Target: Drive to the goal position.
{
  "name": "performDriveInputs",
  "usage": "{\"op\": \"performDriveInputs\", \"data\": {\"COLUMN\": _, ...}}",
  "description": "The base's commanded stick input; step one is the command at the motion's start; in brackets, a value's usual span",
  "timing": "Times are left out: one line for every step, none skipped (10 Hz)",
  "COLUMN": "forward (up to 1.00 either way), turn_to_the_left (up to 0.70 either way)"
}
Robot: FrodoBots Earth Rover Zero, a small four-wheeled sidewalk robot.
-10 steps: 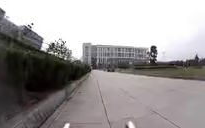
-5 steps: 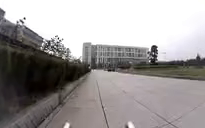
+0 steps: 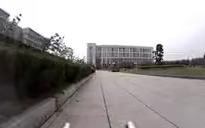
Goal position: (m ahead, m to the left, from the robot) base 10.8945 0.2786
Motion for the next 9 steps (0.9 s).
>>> {"op": "performDriveInputs", "data": {"forward": 0.60, "turn_to_the_left": 0.00}}
{"op": "performDriveInputs", "data": {"forward": 0.60, "turn_to_the_left": 0.00}}
{"op": "performDriveInputs", "data": {"forward": 0.60, "turn_to_the_left": 0.00}}
{"op": "performDriveInputs", "data": {"forward": 0.60, "turn_to_the_left": 0.00}}
{"op": "performDriveInputs", "data": {"forward": 0.60, "turn_to_the_left": 0.00}}
{"op": "performDriveInputs", "data": {"forward": 0.60, "turn_to_the_left": 0.00}}
{"op": "performDriveInputs", "data": {"forward": 0.60, "turn_to_the_left": 0.00}}
{"op": "performDriveInputs", "data": {"forward": 0.60, "turn_to_the_left": 0.00}}
{"op": "performDriveInputs", "data": {"forward": 0.60, "turn_to_the_left": 0.00}}
